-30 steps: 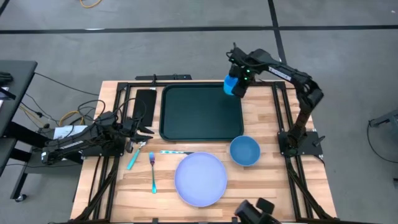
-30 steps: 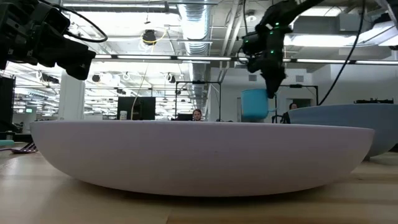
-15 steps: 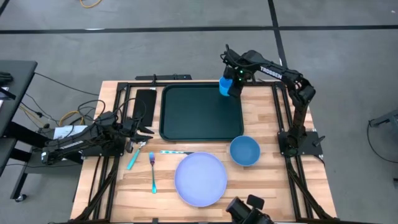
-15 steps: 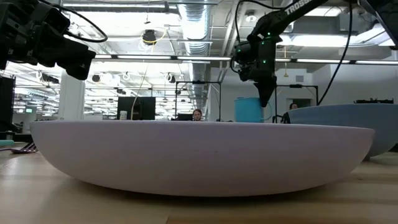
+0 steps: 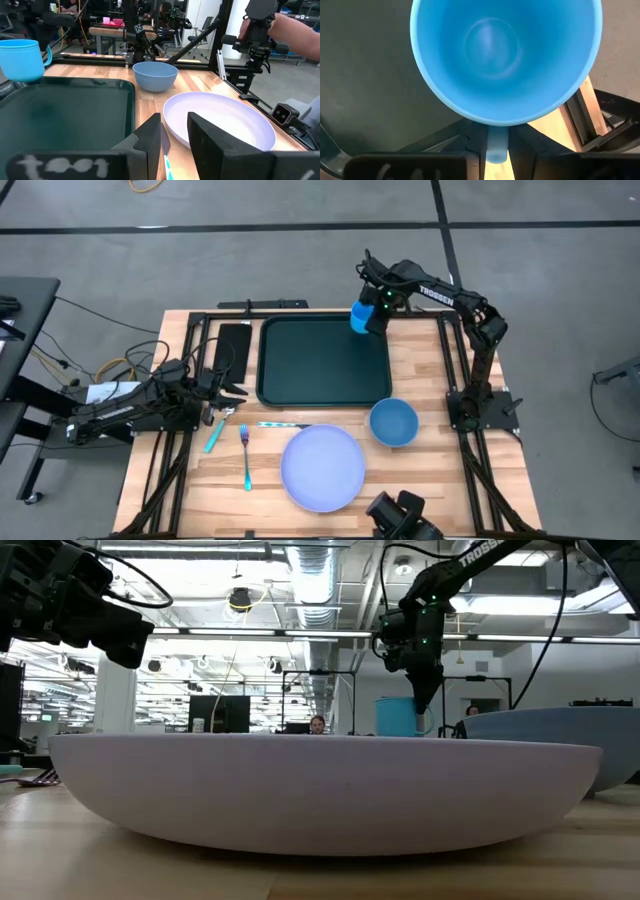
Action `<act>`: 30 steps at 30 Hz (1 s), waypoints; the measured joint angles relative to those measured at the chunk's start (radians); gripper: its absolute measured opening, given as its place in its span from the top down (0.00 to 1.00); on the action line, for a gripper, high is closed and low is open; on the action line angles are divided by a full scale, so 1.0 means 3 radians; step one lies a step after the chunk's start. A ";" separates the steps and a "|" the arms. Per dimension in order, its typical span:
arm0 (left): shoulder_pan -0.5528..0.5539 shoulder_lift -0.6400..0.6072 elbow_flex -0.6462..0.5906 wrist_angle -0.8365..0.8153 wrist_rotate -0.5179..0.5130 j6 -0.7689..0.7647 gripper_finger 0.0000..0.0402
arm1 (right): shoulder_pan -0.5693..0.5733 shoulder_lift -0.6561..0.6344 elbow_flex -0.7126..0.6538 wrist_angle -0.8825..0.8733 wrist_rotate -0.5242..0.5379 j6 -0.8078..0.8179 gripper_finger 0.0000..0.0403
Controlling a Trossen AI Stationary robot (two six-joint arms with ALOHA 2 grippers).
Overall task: Set up tray
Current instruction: Put the blue cup on the top left of the black tray
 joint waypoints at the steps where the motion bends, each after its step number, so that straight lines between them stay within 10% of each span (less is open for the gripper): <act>1: 0.0000 0.0000 0.0000 0.0000 0.0001 0.0000 0.79 | -0.0005 0.0000 -0.0005 0.0005 -0.0002 0.0005 0.88; 30: -0.0001 -0.0001 0.0000 0.0001 0.0001 0.0000 0.79 | -0.0047 -0.0003 -0.0523 0.0493 0.0006 -0.0059 0.87</act>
